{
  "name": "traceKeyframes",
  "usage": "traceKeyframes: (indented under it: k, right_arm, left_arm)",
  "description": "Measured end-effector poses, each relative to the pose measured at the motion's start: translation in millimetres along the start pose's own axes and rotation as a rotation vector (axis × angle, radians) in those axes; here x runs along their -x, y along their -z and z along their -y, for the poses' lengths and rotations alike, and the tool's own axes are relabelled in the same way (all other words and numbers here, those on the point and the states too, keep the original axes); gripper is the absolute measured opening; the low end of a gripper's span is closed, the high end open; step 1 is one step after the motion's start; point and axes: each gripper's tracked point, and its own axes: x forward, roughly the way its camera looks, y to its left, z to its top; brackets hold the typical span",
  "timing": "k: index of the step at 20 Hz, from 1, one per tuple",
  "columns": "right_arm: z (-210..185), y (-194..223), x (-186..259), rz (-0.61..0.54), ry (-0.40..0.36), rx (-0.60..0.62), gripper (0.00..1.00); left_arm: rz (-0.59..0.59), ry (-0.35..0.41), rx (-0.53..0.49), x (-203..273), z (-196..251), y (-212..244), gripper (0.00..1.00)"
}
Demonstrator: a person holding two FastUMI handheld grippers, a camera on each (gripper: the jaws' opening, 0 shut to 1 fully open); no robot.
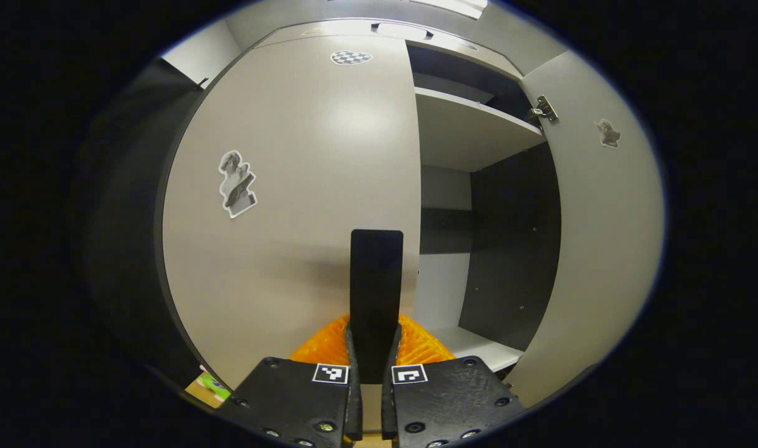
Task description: Open the right door of the double-door shoe cabinet with the right hand, and open the left door with the left hand.
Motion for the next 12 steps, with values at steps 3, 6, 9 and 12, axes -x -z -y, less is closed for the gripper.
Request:
traceKeyframes:
  k: [3,6,9,12]
  right_arm:
    - [-2.7,0.0,-1.9,-0.002,-0.003,0.002,0.89]
    - [0.1,1.5,-0.4,-0.004,0.013,0.011,0.89]
    - [3.2,4.2,1.0,-0.002,0.035,0.000,0.89]
    - [-1.9,3.7,1.9,0.000,0.034,-0.014,0.89]
  left_arm:
    - [0.008,0.014,0.005,8.7,-0.2,-0.7,0.08]
    - [0.018,0.016,-0.002,26.9,2.2,-4.2,0.08]
    - [0.030,0.030,0.007,45.0,-0.7,-6.4,0.08]
    - [0.024,0.034,0.003,59.6,-7.3,-6.0,0.08]
